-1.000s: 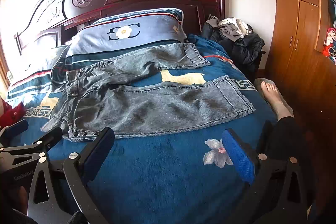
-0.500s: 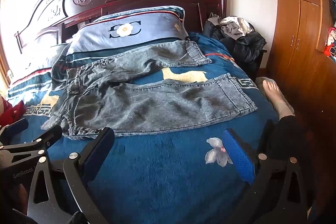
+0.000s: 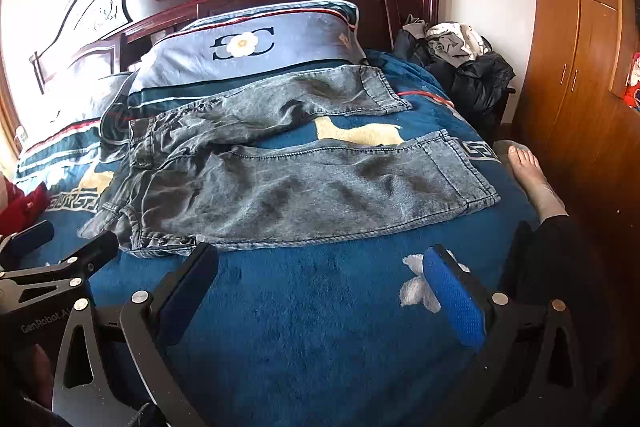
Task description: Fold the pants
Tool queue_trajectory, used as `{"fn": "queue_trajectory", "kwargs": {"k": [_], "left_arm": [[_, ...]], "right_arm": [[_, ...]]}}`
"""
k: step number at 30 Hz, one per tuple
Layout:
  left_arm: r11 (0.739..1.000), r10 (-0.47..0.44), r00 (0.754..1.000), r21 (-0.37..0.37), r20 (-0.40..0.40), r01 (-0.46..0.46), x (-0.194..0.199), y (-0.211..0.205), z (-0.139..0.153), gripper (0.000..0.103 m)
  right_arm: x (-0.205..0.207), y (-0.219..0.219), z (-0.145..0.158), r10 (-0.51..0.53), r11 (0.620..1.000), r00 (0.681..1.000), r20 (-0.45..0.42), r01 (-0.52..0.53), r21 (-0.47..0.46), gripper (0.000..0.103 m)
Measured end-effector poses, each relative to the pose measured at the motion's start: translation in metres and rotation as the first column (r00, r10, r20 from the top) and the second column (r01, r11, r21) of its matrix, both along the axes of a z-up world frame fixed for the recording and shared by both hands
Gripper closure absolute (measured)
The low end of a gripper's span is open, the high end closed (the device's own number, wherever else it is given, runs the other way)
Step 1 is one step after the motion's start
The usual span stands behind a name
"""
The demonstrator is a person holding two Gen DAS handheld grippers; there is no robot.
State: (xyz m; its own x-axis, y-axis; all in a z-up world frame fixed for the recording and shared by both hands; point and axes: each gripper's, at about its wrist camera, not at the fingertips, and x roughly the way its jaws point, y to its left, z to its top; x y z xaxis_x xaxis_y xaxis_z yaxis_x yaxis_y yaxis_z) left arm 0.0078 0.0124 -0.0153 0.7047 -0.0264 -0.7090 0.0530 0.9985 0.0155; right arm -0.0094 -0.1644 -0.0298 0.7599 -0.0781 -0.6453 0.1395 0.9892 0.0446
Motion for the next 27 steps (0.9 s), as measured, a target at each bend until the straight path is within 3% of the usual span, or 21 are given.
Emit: {"fn": "queue_trajectory", "kwargs": {"k": [11, 17, 27], "left_arm": [[1.0, 0.012, 1.0, -0.011, -0.02, -0.012, 0.007, 0.007, -0.006, 0.0], [1.0, 0.025, 0.999, -0.009, -0.037, -0.026, 0.018, 0.017, -0.01, 0.0], [0.994, 0.106, 0.991, -0.012, -0.081, -0.108, 0.068, 0.072, -0.015, 0.0]], "right_arm": [[0.011, 0.005, -0.003, 0.025, 1.0, 0.999, -0.019, -0.026, -0.016, 0.0], [0.031, 0.01, -0.002, 0.09, 0.996, 0.995, -0.049, -0.091, -0.013, 0.0], [0.079, 0.016, 0.006, 0.171, 0.984, 0.983, -0.064, -0.174, -0.046, 0.0]]}}
